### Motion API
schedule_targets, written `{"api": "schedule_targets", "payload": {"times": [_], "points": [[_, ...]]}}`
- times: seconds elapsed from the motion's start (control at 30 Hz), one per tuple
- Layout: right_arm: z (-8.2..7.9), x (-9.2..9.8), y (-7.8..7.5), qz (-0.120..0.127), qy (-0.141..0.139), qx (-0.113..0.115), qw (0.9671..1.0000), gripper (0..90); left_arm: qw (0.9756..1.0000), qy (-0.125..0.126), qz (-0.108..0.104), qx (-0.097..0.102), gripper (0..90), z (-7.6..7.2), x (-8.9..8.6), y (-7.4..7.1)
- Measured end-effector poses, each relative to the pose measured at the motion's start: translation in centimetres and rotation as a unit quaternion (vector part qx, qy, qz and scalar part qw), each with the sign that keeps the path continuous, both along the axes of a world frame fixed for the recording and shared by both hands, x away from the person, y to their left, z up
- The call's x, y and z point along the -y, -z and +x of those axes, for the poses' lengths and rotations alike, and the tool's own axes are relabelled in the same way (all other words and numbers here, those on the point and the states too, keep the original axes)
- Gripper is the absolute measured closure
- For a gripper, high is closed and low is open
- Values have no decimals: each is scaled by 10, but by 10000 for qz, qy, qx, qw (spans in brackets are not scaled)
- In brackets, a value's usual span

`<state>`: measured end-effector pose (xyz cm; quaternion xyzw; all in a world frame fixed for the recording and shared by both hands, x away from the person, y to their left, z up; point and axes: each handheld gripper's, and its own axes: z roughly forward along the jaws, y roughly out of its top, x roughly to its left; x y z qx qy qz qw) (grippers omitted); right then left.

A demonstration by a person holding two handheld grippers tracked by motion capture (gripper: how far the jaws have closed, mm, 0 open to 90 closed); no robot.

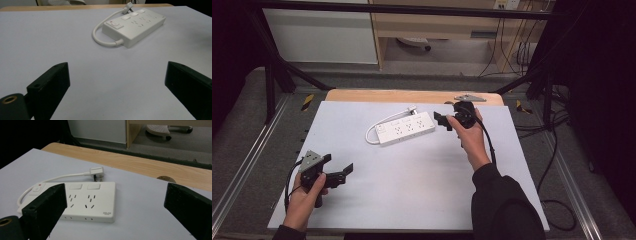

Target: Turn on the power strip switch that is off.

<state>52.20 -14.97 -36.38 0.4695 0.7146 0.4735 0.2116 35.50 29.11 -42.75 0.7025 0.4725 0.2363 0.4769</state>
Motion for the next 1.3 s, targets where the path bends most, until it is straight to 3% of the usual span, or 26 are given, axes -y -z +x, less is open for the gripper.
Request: {"api": "schedule_targets", "payload": {"times": [0.3, 0.7, 0.87, 1.3], "points": [[-19, 23, -11, 164, -84, 259, 9995, 54, 10000, -33, -24, -29, 54, -1, -2, 0], [-52, 62, -16, 394, -40, 442, 9982, 54, 10000, -72, -27, -27, 54, -2, -3, 0], [-68, 74, -17, 381, -38, 543, 9978, 54, 10000, -89, -26, -35, 54, -3, -5, 0], [-111, 101, -9, 69, -39, 766, 9970, 62, 9999, -80, -47, -41, 55, -5, -5, 0]]}}
